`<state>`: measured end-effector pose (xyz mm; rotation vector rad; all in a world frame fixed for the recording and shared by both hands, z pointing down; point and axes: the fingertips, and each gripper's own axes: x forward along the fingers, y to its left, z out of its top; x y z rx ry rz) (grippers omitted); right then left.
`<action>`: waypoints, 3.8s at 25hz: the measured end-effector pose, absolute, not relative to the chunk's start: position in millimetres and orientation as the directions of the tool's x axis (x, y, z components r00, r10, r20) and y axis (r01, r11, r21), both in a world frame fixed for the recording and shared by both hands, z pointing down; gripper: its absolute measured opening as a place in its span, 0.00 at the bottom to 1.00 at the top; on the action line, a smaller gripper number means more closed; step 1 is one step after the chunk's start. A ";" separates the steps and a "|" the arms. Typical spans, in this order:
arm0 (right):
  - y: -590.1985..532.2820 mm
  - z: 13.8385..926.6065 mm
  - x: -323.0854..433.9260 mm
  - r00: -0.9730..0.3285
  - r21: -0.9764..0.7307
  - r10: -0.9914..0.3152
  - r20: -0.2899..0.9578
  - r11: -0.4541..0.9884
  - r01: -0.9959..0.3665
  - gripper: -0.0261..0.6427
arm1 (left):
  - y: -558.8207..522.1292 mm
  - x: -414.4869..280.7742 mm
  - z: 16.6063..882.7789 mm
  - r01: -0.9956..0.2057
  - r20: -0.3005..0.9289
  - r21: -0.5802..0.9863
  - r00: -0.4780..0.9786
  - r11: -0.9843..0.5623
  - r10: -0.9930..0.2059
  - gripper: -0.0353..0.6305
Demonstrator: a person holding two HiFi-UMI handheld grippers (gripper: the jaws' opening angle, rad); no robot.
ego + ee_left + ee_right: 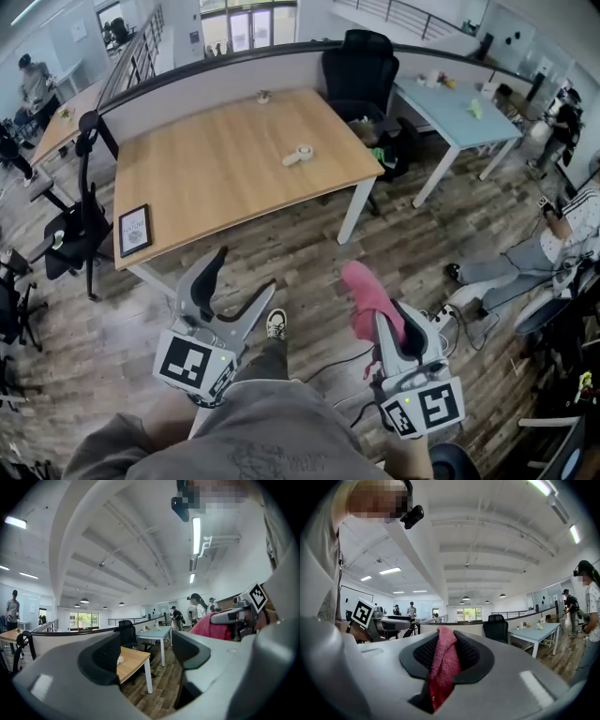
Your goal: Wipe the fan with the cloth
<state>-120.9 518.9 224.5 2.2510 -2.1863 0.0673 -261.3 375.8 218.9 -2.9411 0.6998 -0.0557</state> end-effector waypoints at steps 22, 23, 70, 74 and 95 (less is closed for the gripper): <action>269.4 213.1 -27.5 0.050 -0.022 -0.995 0.091 -0.052 -0.998 0.15 | 131.4 -162.5 218.3 -0.398 0.081 -0.123 0.909 -0.909 -0.408 0.55; 256.9 212.6 -25.1 0.050 -0.019 -0.995 0.092 -0.052 -0.998 0.15 | 119.8 -159.8 218.8 -0.394 0.082 -0.124 0.910 -0.911 -0.405 0.55; -65.6 251.8 194.8 -0.259 -0.038 -0.953 0.157 0.256 -0.966 0.15 | -134.3 36.1 253.0 -0.606 0.184 -0.137 0.761 -0.783 -0.622 0.55; -84.3 256.7 213.6 -0.310 -0.034 -0.937 0.159 0.308 -0.951 0.15 | -143.4 52.3 256.5 -0.646 0.185 -0.134 0.728 -0.751 -0.660 0.55; -113.6 279.4 223.1 -0.361 -0.079 -0.913 0.189 0.353 -0.932 0.15 | -152.3 45.8 276.5 -0.683 0.260 -0.128 0.676 -0.719 -0.689 0.57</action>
